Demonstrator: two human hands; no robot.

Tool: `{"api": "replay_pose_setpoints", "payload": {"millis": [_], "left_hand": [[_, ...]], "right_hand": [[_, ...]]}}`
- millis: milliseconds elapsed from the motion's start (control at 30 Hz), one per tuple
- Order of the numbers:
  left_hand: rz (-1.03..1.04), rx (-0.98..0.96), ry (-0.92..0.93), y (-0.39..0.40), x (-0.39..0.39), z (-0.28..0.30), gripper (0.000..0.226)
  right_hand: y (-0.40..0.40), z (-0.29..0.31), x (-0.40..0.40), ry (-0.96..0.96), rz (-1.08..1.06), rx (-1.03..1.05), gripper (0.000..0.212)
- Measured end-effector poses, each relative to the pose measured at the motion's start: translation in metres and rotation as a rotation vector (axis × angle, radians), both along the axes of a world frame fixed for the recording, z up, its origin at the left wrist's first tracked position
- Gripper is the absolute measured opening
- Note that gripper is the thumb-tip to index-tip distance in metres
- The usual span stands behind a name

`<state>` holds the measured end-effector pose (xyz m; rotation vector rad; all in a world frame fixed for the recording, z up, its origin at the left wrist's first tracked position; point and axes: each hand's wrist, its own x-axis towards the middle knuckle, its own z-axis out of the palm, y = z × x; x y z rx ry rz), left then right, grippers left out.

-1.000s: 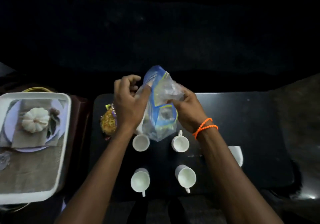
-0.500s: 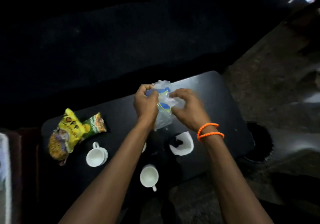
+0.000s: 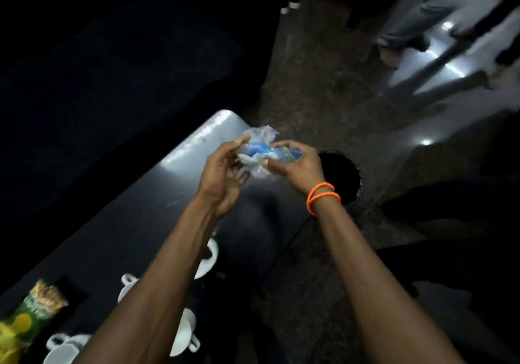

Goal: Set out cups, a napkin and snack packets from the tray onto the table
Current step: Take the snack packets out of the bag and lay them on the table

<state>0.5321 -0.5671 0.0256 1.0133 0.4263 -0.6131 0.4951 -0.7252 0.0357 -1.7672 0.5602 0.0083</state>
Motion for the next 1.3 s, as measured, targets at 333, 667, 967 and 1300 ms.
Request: {"api": "replay_pose_setpoints", "payload": {"millis": [333, 667, 967, 1300], "left_hand": [[-0.455, 0.416, -0.184, -0.153, 0.02, -0.042, 0.042], [-0.79, 0.635, -0.448, -0.253, 0.049, -0.097, 0.076], [-0.733, 0.705, -0.487, -0.243, 0.058, -0.143, 0.048], [-0.64, 0.699, -0.534, -0.197, 0.045, -0.129, 0.03]], "right_hand": [[-0.154, -0.042, -0.009, 0.209, 0.215, -0.433, 0.101], [-0.239, -0.152, -0.017, 0.293, -0.067, -0.729, 0.056], [-0.251, -0.214, -0.01, 0.534, -0.017, -0.82, 0.083], [-0.193, -0.181, -0.004, 0.419, -0.088, -0.74, 0.062]]}}
